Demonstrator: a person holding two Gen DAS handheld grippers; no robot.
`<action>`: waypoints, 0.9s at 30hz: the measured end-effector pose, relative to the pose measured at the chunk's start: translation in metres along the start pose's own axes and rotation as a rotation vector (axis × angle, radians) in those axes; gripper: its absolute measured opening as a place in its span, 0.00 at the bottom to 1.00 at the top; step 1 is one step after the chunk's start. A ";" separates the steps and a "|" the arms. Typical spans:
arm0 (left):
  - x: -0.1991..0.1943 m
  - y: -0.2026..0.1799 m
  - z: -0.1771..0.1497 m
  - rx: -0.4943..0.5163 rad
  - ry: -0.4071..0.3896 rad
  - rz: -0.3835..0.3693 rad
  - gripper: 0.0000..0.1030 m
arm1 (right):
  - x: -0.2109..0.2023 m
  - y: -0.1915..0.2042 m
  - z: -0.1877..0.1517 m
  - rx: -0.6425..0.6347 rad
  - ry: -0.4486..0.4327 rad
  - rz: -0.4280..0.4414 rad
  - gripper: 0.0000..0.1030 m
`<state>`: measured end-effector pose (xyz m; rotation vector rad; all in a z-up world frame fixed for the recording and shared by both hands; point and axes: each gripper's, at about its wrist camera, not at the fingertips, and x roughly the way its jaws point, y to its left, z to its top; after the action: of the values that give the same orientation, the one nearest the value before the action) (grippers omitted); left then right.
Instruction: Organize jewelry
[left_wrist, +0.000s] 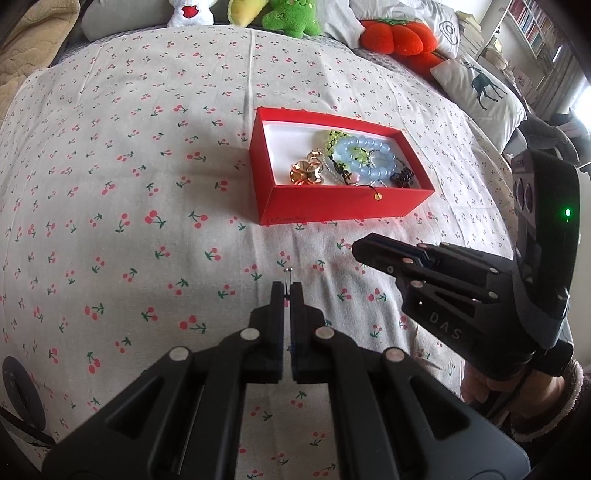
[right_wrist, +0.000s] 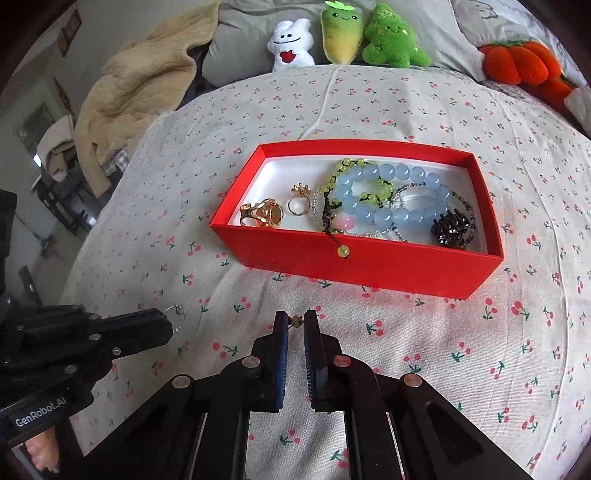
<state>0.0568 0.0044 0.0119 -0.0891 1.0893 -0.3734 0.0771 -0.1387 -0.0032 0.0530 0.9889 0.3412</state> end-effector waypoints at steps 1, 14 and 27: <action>-0.001 0.000 0.002 -0.002 -0.006 -0.003 0.03 | -0.005 -0.002 0.002 0.004 -0.013 0.000 0.08; -0.006 -0.014 0.037 -0.056 -0.107 -0.083 0.03 | -0.046 -0.034 0.028 0.089 -0.127 -0.001 0.08; 0.020 -0.035 0.062 -0.021 -0.142 -0.129 0.03 | -0.037 -0.064 0.045 0.169 -0.119 0.002 0.08</action>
<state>0.1108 -0.0419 0.0331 -0.2024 0.9499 -0.4648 0.1117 -0.2056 0.0391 0.2254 0.8981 0.2527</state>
